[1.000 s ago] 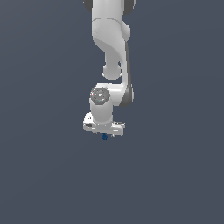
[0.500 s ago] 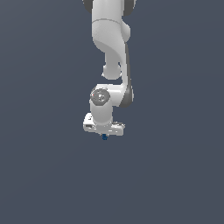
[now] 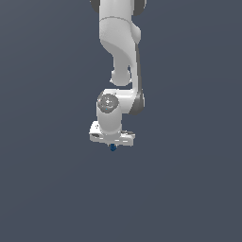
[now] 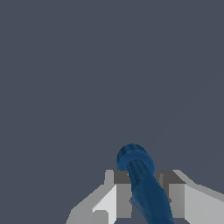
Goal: Pick up the object and move it to a goal position.
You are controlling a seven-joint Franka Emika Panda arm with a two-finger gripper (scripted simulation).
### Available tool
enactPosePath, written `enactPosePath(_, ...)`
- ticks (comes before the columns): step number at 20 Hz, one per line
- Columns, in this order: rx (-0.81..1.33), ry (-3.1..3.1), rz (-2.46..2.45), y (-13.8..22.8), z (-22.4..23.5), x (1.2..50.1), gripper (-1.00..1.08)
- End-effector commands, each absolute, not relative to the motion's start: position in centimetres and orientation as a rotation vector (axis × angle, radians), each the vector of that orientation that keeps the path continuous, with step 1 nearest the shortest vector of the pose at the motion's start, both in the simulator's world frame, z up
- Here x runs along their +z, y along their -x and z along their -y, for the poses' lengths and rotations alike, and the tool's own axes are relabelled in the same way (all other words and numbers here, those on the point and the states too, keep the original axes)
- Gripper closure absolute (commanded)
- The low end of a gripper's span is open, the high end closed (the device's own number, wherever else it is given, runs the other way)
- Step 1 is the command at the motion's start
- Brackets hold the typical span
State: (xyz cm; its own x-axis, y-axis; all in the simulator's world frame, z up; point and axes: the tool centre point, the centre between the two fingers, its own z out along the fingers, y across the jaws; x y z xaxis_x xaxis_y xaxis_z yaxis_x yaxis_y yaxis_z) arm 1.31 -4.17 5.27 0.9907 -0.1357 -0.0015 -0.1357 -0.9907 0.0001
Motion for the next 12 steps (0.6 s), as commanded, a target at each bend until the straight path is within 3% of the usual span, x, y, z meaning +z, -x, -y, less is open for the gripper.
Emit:
enactPosePath(1, 0.000, -3.134, 0.214, -1.6, 4.2, 6.4, 1.08)
enactPosePath(12, 0.000, -3.134, 0.214, -3.9, 4.2, 15.0, 1.08)
